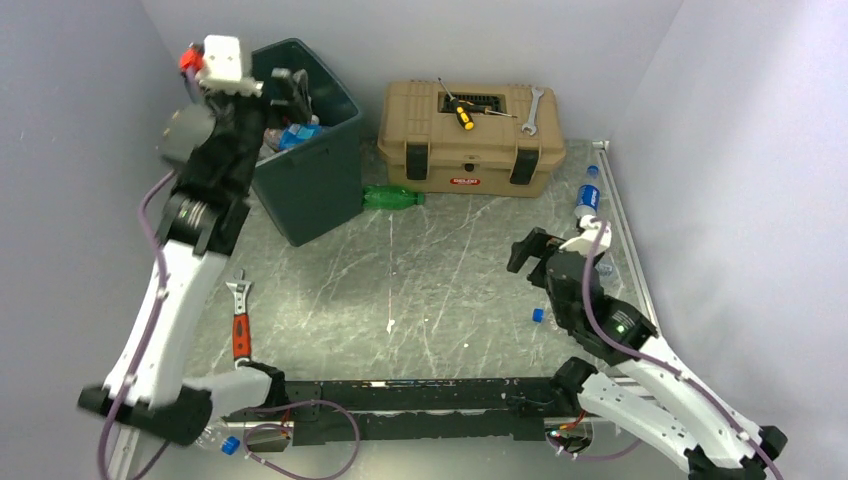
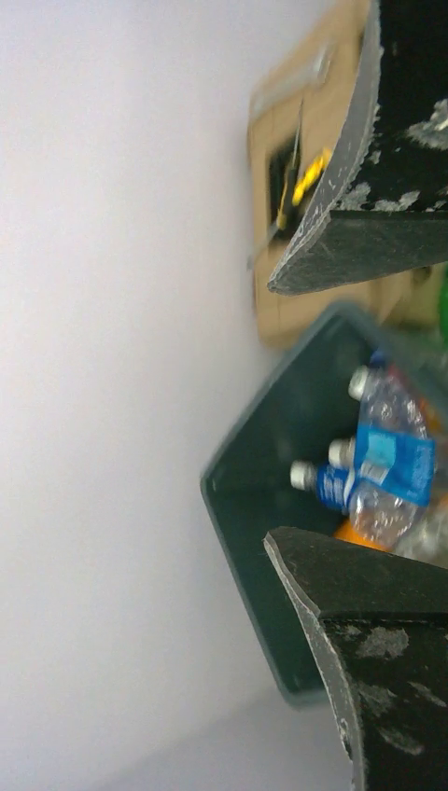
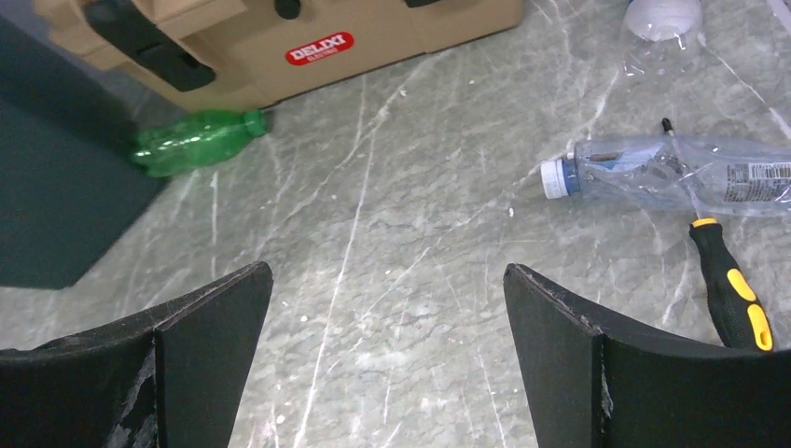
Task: Put the plastic bottles in the bin
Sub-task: Place the plastic bottle in the trash bin.
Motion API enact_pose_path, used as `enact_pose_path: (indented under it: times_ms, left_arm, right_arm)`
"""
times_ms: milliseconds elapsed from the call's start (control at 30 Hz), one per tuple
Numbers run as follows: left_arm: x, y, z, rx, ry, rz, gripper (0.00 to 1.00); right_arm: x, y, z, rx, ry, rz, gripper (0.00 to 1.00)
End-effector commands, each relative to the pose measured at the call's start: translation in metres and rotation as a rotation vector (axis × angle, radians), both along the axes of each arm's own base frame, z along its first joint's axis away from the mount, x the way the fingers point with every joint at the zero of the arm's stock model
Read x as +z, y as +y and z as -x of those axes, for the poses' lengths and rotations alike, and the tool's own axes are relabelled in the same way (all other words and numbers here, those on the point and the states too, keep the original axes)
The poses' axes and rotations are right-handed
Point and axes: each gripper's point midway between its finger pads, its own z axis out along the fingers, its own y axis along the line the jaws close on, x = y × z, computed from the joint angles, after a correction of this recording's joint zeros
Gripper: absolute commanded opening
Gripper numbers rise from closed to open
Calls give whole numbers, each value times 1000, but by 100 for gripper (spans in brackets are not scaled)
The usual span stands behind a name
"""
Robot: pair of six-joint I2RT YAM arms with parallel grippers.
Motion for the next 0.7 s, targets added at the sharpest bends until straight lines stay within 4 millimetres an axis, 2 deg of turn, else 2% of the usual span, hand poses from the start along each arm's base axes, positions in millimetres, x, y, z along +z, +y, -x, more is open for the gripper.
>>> enact_pose_path:
  times_ms: [0, 100, 167, 333, 500, 667]
  left_arm:
    - [-28, -50, 60, -336, 73, 75, 100]
    - [-64, -62, 93, -455, 155, 75, 99]
    - [-92, -64, 111, -497, 196, 78, 99]
    - [-130, -66, 148, -564, 229, 153, 99]
    - [-162, -64, 160, -573, 277, 183, 99]
    - [-180, -64, 163, -572, 313, 192, 99]
  right_arm:
    - [15, -1, -28, -100, -39, -5, 100]
    - [2, -6, -46, -125, -9, 12, 100]
    - [-16, -22, -59, -167, 45, 6, 100]
    - [-62, -40, -70, -233, 182, 78, 99]
    - [-101, -65, -81, -330, 385, 341, 100]
    - [-130, -76, -96, -339, 567, 538, 100]
